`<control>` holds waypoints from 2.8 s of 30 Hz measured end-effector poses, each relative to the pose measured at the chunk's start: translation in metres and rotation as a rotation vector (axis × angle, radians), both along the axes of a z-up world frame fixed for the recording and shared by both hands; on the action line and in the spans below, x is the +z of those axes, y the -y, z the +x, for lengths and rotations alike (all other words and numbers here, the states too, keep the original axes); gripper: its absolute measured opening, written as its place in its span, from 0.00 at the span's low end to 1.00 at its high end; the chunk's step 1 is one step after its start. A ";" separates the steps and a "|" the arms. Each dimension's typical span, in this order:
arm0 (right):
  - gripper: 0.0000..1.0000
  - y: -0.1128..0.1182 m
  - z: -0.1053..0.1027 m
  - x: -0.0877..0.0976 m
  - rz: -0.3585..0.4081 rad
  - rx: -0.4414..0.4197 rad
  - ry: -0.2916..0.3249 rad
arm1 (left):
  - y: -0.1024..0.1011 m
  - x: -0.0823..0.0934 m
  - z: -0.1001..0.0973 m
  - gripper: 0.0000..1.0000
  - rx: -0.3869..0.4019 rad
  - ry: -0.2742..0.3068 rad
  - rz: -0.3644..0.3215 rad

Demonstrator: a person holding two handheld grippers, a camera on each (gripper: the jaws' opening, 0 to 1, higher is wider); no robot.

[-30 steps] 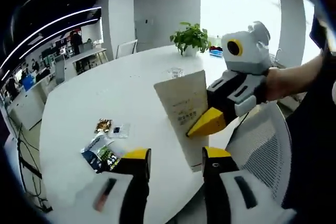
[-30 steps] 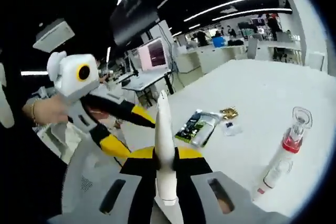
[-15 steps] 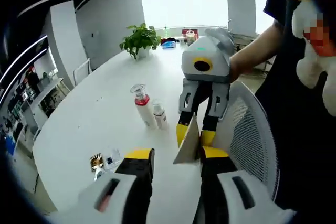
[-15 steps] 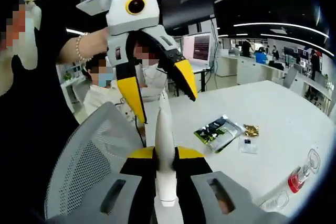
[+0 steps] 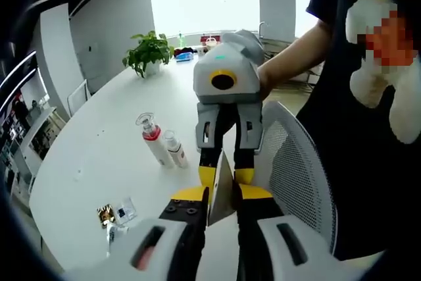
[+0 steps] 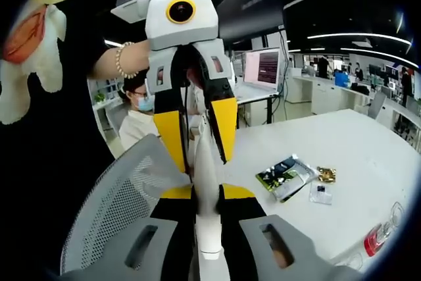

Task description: Arrange the skincare products in the storage area until every visible bottle or jar stands upright without overlapping.

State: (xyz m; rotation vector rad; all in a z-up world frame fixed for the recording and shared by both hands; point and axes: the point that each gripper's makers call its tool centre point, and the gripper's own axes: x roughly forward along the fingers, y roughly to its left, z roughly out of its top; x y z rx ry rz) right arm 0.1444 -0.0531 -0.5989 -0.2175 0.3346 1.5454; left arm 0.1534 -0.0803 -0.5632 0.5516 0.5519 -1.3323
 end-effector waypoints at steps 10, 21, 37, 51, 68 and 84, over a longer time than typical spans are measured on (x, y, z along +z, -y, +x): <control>0.12 0.000 -0.003 0.002 0.000 0.033 -0.009 | 0.000 -0.002 0.002 0.18 -0.005 -0.014 -0.007; 0.17 0.007 0.000 0.002 0.026 -0.004 -0.033 | 0.010 0.001 0.000 0.12 0.007 -0.066 -0.049; 0.22 0.007 0.005 -0.025 0.033 -0.107 -0.094 | 0.020 0.025 0.008 0.11 0.024 -0.095 -0.145; 0.15 0.015 0.006 -0.035 -0.033 -0.102 -0.087 | 0.022 0.009 0.009 0.15 -0.039 -0.044 -0.076; 0.14 0.024 0.015 -0.032 -0.102 -0.102 -0.019 | 0.020 -0.017 0.016 0.21 -0.071 0.010 0.066; 0.18 0.031 0.020 -0.045 -0.139 -0.160 -0.032 | 0.023 -0.030 0.020 0.17 -0.076 0.007 0.059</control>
